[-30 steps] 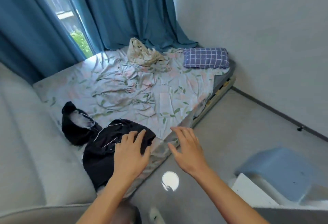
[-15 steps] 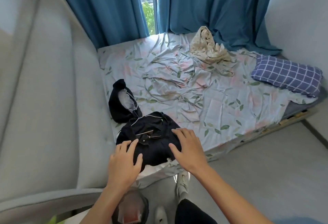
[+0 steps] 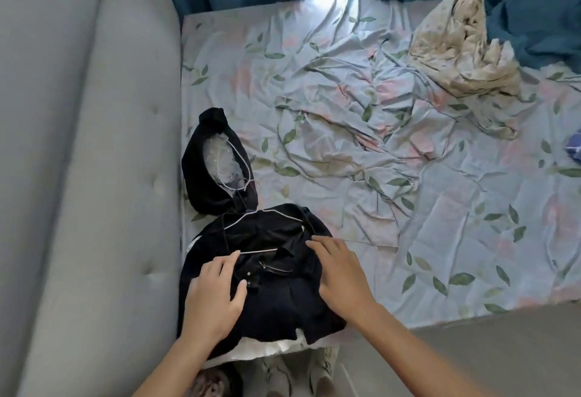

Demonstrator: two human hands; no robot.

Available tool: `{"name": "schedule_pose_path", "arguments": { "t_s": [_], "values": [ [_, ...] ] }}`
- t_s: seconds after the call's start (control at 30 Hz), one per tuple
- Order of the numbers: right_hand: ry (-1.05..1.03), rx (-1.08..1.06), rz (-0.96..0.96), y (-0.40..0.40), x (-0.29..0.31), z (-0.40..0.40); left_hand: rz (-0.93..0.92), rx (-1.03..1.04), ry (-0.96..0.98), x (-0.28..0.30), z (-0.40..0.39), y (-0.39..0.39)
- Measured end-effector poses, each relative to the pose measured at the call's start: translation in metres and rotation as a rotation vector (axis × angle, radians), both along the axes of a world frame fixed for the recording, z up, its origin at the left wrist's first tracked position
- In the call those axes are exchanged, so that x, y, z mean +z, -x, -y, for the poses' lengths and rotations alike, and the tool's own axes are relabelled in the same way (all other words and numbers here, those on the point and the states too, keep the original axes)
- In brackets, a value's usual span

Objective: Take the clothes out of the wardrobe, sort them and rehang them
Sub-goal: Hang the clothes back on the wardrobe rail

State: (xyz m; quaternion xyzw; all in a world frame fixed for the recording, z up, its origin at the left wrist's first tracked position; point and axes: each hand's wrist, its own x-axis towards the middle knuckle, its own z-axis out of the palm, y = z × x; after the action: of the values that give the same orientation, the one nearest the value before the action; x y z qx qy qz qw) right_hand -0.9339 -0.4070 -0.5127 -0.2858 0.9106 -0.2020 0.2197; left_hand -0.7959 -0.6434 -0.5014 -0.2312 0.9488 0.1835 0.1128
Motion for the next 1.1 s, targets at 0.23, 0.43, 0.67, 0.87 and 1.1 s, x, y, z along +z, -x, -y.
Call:
{"name": "schedule_pose_path", "arguments": {
  "t_s": [0.23, 0.43, 0.67, 0.87, 1.1],
  "values": [
    [-0.063, 0.103, -0.021, 0.046, -0.167, 0.016, 0.149, -0.082, 0.071, -0.161, 0.050, 0.034],
    [-0.096, 0.102, -0.032, 0.085, -0.224, 0.041, 0.137, 0.006, 0.166, -0.203, 0.091, 0.047],
    [-0.031, -0.036, 0.081, 0.112, -0.236, 0.081, 0.100, 0.073, 0.117, -0.214, 0.122, 0.081],
    [-0.084, 0.064, -0.074, 0.096, -0.244, 0.075, 0.096, -0.005, 0.107, -0.213, 0.123, 0.080],
    [-0.066, 0.145, -0.021, 0.072, -0.229, 0.068, 0.103, -0.036, -0.127, -0.207, 0.115, 0.047]
  ]
}}
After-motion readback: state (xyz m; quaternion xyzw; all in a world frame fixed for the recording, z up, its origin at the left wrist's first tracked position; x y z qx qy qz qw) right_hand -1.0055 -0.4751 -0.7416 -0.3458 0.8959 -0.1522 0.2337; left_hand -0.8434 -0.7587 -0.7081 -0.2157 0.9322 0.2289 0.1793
